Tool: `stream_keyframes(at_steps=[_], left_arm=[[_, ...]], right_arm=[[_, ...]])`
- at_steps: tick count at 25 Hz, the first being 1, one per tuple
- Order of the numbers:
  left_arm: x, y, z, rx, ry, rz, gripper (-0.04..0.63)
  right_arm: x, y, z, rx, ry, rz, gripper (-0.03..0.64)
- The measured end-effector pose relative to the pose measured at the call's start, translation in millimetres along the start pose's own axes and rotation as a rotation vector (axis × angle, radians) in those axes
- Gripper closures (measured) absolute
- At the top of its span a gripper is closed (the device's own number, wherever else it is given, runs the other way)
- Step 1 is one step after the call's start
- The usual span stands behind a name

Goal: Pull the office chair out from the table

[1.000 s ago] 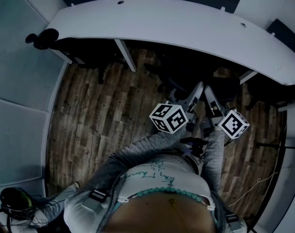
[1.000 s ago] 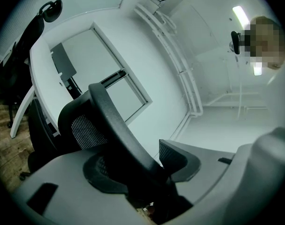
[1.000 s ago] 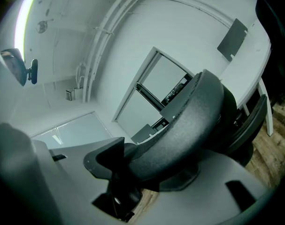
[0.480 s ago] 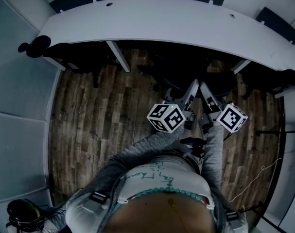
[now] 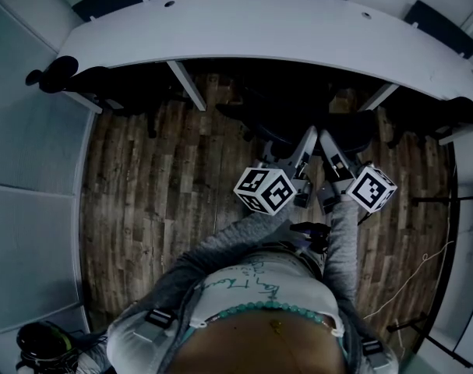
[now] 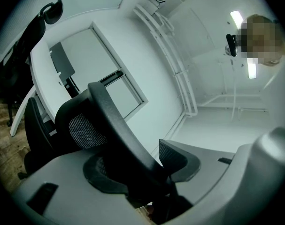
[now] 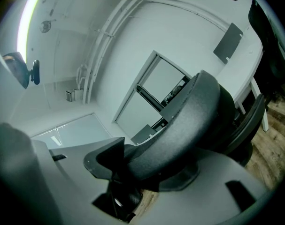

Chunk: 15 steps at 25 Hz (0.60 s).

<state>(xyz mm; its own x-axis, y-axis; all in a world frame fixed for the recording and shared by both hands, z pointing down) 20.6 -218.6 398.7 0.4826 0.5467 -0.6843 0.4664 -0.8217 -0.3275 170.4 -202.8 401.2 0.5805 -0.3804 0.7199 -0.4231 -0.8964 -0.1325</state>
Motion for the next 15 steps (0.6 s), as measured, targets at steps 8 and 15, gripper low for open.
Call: stream_keyframes(at_steps=[8, 15], left_arm=[[12, -29, 0, 0.0, -0.003, -0.005, 0.367], [20, -48, 0, -0.002, -0.005, -0.008, 0.367]], right_arm=[[-15, -24, -13, 0.011, -0.011, 0.009, 0.387], [-26, -41, -21, 0.035, -0.018, 0.021, 0.387]])
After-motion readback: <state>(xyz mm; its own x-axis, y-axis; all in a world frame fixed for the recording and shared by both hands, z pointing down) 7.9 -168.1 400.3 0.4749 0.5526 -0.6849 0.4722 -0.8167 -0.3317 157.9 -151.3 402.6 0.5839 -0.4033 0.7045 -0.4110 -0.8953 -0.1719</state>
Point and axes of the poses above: the fingertips, and each gripper's own axes: y forward along the fingers, x to its right, z out of its top, the point moved 7 cm from there along -y, backward along the fingers, and after that the axes turned 10 degrees about x, right-handed, at the moved point
